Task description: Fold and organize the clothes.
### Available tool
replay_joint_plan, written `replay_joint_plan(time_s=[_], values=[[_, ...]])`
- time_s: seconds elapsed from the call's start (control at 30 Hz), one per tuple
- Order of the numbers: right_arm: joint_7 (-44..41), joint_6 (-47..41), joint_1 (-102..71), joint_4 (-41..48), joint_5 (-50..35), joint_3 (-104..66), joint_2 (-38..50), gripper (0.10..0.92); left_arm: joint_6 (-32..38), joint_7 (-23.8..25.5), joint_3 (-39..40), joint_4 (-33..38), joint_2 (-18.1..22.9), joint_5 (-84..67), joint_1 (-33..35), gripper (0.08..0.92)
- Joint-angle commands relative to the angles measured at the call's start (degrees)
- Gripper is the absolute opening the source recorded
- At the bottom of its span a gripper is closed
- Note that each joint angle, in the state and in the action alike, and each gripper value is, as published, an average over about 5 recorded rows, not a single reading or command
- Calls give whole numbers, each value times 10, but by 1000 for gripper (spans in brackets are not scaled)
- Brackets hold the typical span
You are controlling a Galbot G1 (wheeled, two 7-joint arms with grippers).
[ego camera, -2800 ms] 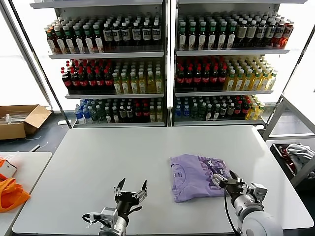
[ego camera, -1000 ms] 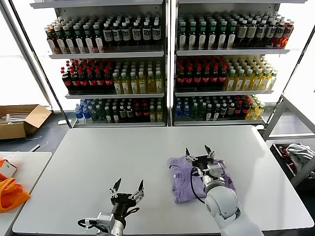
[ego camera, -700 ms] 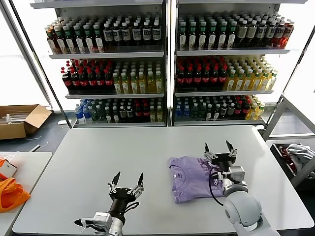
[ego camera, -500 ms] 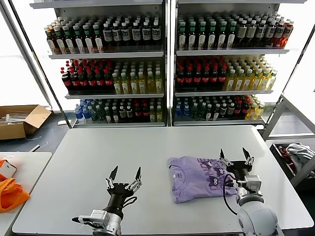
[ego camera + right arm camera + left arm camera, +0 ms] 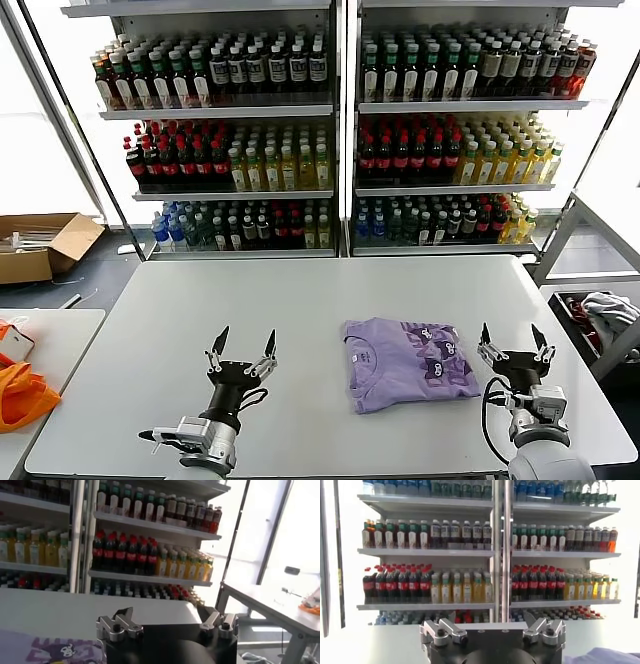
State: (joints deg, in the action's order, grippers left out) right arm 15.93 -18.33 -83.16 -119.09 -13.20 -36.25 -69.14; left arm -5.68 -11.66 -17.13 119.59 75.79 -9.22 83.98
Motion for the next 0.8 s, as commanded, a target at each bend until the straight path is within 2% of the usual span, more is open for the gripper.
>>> replay_joint_plan(time_s=[0.03,0.6,0.8], values=[[4,5,-19,-16,5,-18,-13,823,2,3,-3,12,1,20,15,822],[8,3,-23,-27,6,-11,-12,823,3,-4,-4,38,9,53,37,823],[10,5,-24,-26,6,-13,-7,823,1,36,-17,36,16,92,41,823]])
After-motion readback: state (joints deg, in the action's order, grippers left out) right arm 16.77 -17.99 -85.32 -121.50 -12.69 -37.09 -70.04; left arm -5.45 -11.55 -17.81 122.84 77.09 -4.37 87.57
